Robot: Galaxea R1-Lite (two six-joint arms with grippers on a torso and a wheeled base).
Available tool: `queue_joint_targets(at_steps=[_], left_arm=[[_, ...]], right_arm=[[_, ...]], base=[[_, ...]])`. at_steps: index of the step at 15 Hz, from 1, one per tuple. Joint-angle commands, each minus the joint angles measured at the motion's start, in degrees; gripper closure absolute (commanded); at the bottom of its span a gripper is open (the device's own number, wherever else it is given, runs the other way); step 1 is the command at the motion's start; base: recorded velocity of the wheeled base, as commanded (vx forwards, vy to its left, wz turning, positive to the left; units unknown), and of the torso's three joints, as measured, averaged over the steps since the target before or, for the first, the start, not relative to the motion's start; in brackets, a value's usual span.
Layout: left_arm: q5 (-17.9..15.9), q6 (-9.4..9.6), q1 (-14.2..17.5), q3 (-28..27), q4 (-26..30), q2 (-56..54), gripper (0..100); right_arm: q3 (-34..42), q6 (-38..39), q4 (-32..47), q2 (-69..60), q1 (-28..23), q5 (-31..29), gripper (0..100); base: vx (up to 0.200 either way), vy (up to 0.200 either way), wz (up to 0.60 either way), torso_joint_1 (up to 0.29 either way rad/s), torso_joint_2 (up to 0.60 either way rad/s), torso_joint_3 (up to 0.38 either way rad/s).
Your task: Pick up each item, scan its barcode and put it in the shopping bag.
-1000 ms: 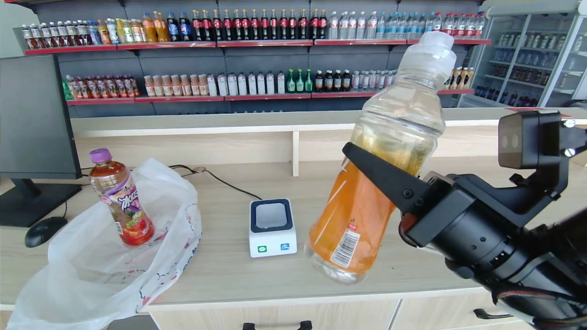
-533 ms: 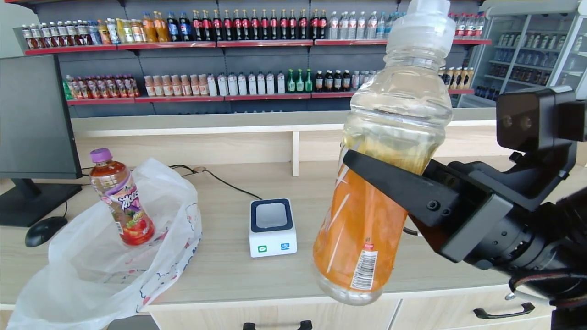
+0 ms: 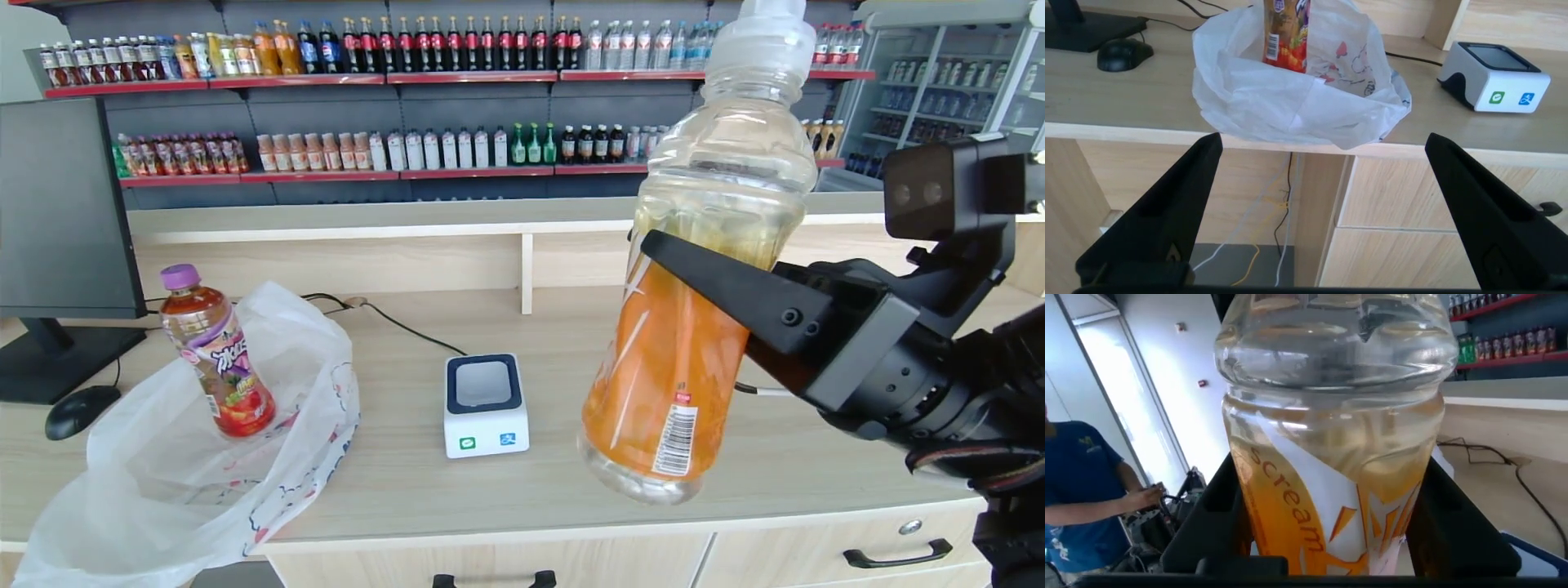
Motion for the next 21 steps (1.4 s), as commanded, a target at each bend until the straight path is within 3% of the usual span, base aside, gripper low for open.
queue_joint_targets(at_steps=[1,6,10,13,16,17,18,21], left_arm=[[0.01,-0.04,0.00,0.00,-0.01,-0.02,0],[0.01,-0.04,0.00,0.00,-0.01,-0.02,0],[0.01,-0.04,0.00,0.00,-0.01,-0.02,0],[0.01,-0.04,0.00,0.00,-0.01,-0.02,0],[0.01,-0.04,0.00,0.00,-0.01,-0.02,0],[0.01,-0.04,0.00,0.00,-0.01,-0.02,0],[0.01,-0.04,0.00,0.00,-0.01,-0.02,0],[0.01,-0.04,0.00,0.00,-0.01,-0.02,0]], right_arm=[[-0.48,0.64,-0.06,0.23,-0.66,-0.14,100],[-1.80,1.78,-0.06,-0.04,-0.66,0.21,100],[-3.20,2.14,-0.06,-0.21,-0.75,9.44,100],[-3.82,-0.41,-0.06,0.14,-0.75,10.49,100],[-3.73,-0.24,-0.06,0.05,1.45,4.08,100],[-3.99,-0.24,0.47,-0.65,3.73,-2.25,100],[-4.08,-0.50,5.04,-2.06,5.67,-9.37,100],[-4.61,-2.52,13.57,-4.43,7.51,-18.07,100]], base=[[0.000,0.000,0.00,0.000,0.00,0.000],[0.000,0.000,0.00,0.000,0.00,0.000],[0.000,0.000,0.00,0.000,0.00,0.000],[0.000,0.000,0.00,0.000,0.00,0.000],[0.000,0.000,0.00,0.000,0.00,0.000],[0.000,0.000,0.00,0.000,0.00,0.000],[0.000,0.000,0.00,0.000,0.00,0.000],[0.000,0.000,0.00,0.000,0.00,0.000]])
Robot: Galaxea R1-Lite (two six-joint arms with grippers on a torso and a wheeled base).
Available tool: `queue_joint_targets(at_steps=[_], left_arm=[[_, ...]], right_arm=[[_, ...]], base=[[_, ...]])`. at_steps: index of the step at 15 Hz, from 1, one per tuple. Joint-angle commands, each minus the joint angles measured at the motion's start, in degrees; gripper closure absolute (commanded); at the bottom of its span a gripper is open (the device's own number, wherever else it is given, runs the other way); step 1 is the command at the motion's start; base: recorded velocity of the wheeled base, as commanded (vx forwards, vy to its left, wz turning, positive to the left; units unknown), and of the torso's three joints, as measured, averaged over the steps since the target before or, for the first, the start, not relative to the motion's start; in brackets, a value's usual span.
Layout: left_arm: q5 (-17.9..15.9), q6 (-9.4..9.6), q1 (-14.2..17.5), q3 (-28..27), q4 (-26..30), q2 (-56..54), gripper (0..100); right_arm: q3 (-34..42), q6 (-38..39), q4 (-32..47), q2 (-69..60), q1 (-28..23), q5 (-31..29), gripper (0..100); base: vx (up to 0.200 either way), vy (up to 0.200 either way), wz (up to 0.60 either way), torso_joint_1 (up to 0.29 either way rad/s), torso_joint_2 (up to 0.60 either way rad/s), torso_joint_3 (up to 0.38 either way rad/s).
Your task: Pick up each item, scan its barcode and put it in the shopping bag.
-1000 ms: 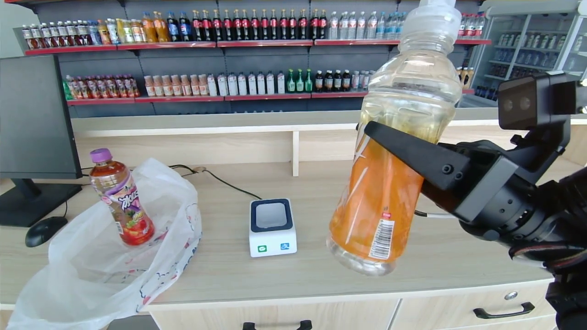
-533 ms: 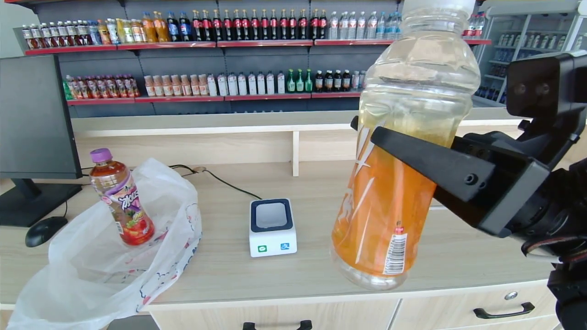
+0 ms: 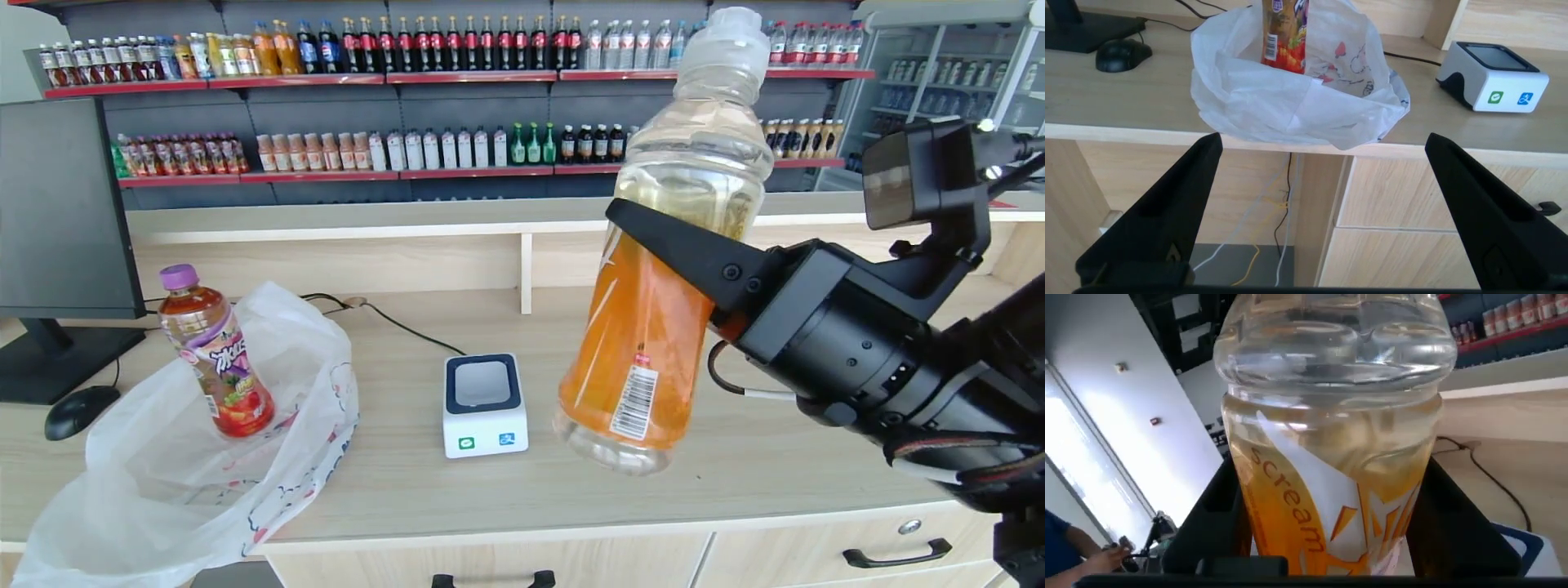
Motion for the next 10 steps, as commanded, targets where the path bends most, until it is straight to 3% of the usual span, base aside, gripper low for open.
queue_joint_targets(at_steps=[1,5,7,10], left_arm=[[0.04,-0.04,0.00,0.00,-0.01,-0.02,0],[0.04,-0.04,0.00,0.00,-0.01,-0.02,0],[0.04,-0.04,0.00,0.00,-0.01,-0.02,0],[0.04,-0.04,0.00,0.00,-0.01,-0.02,0]], right_arm=[[0.05,-2.90,0.73,-1.79,1.37,-1.79,100],[1.28,-10.54,1.35,-1.44,0.93,-5.83,100],[4.89,-16.43,1.52,-0.30,-2.24,-8.99,100],[8.23,-23.99,1.35,-0.12,-2.67,-16.82,100]], base=[[0.000,0.000,0.00,0.000,0.00,0.000],[0.000,0.000,0.00,0.000,0.00,0.000],[0.000,0.000,0.00,0.000,0.00,0.000],[0.000,0.000,0.00,0.000,0.00,0.000]])
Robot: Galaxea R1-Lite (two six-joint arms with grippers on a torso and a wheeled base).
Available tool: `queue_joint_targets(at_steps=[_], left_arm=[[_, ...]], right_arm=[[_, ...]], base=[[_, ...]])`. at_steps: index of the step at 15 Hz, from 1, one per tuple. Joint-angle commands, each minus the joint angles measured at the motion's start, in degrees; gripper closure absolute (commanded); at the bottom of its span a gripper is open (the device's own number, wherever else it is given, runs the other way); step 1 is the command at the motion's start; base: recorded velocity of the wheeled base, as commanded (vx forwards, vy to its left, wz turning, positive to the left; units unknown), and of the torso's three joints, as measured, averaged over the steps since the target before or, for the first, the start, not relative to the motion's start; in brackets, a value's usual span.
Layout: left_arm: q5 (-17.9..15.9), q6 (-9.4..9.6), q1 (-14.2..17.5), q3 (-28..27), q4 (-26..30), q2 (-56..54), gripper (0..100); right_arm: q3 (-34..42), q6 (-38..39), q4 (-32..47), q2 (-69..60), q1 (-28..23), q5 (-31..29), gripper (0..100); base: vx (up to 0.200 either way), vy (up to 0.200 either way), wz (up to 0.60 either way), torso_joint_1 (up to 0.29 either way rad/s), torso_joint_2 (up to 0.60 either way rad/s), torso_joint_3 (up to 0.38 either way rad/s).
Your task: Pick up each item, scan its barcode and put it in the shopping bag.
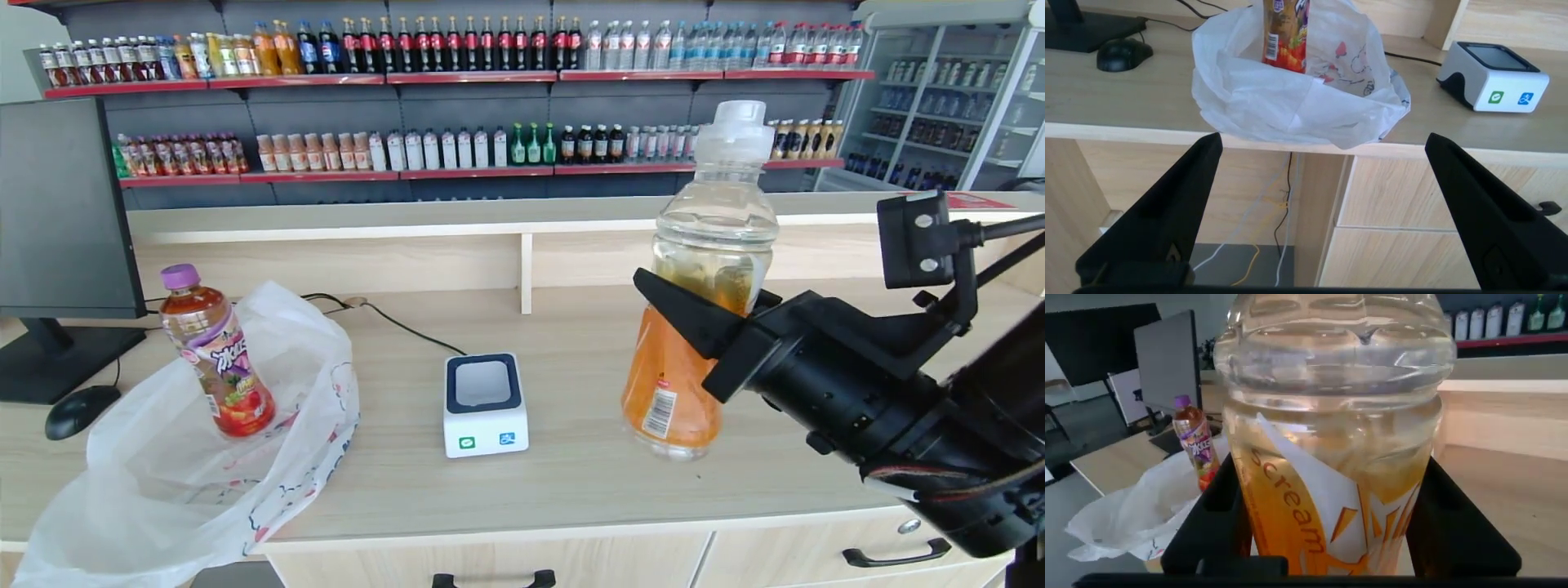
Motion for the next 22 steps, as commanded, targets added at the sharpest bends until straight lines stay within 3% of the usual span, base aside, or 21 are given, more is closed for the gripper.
queue_joint_targets(at_steps=[1,3,8,13,17,20,22], left_arm=[[0.01,-0.04,0.00,0.00,-0.01,-0.02,0],[0.01,-0.04,0.00,0.00,-0.01,-0.02,0],[0.01,-0.04,0.00,0.00,-0.01,-0.02,0],[0.01,-0.04,0.00,0.00,-0.01,-0.02,0],[0.01,-0.04,0.00,0.00,-0.01,-0.02,0],[0.01,-0.04,0.00,0.00,-0.10,-0.02,0],[0.01,-0.04,0.00,0.00,-0.01,-0.02,0]], right_arm=[[1.05,-1.43,-0.76,0.28,-0.40,-1.35,100],[3.25,-2.31,-2.52,0.28,-0.13,-1.35,100],[5.09,-8.64,-3.40,1.59,-8.40,-1.35,100],[4.74,-9.87,-3.75,3.44,-12.88,0.14,100],[4.12,-11.27,-13.68,4.85,-19.03,0.23,100],[7.73,-11.36,-15.09,6.16,-19.47,0.14,100],[5.18,-12.15,-15.09,7.75,-19.47,0.14,100]], base=[[0.000,0.000,0.00,0.000,0.00,0.000],[0.000,0.000,0.00,0.000,0.00,0.000],[0.000,0.000,0.00,0.000,0.00,0.000],[0.000,0.000,0.00,0.000,0.00,0.000],[0.000,0.000,0.00,0.000,0.00,0.000],[0.000,0.000,0.00,0.000,0.00,0.000],[0.000,0.000,0.00,0.000,0.00,0.000]])
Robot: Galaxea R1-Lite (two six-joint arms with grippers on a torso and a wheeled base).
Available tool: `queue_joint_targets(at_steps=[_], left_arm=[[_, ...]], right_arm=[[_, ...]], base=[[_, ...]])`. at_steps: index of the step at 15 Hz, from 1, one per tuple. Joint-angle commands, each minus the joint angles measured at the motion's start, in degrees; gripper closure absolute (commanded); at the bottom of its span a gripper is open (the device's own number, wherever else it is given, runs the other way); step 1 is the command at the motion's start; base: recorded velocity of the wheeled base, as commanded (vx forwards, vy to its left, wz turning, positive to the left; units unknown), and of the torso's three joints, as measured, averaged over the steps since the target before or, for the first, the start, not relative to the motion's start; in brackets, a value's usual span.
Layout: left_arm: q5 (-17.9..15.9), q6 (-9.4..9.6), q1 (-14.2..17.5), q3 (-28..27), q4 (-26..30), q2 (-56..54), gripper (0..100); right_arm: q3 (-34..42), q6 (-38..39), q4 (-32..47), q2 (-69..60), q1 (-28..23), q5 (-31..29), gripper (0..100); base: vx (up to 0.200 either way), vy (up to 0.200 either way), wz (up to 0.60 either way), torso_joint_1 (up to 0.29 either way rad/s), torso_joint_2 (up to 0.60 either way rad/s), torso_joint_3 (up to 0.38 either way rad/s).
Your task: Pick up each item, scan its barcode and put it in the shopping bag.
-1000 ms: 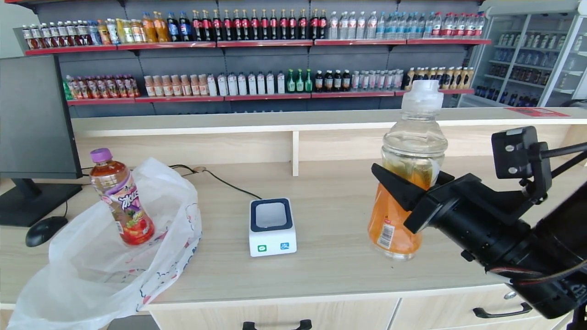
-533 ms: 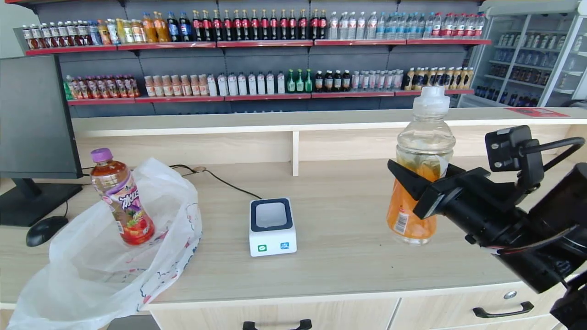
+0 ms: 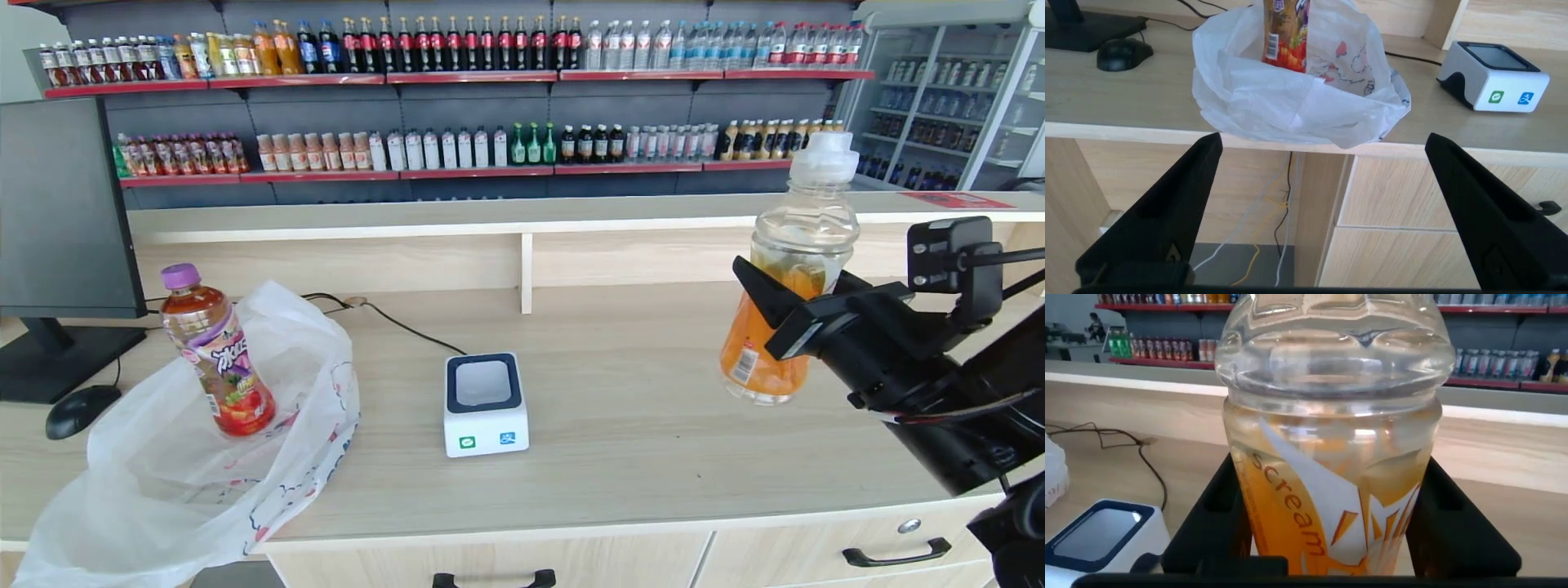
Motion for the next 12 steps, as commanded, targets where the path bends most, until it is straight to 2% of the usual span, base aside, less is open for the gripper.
queue_joint_targets(at_steps=[1,5,8,10,12], left_arm=[[0.01,-0.04,0.00,0.00,-0.01,-0.02,0],[0.01,0.05,0.00,0.00,-0.01,-0.02,0],[0.01,-0.04,0.00,0.00,-0.10,-0.02,0],[0.01,-0.04,0.00,0.00,-0.01,-0.02,0],[0.01,0.05,0.00,0.00,-0.01,-0.02,0]], right_arm=[[-1.55,-0.15,0.08,2.32,-0.59,-0.19,100],[-1.20,0.29,0.08,2.68,-4.54,-0.19,100],[-1.11,1.43,0.08,2.94,-4.98,-0.19,100],[-1.29,1.52,0.08,2.94,-5.95,-0.19,100],[-0.76,1.52,0.08,2.59,-6.04,-0.19,100]], base=[[0.000,0.000,0.00,0.000,0.00,0.000],[0.000,0.000,0.00,0.000,0.00,0.000],[0.000,0.000,0.00,0.000,0.00,0.000],[-0.200,0.000,0.00,0.002,0.00,0.002],[0.000,0.000,0.00,0.000,0.00,0.000]])
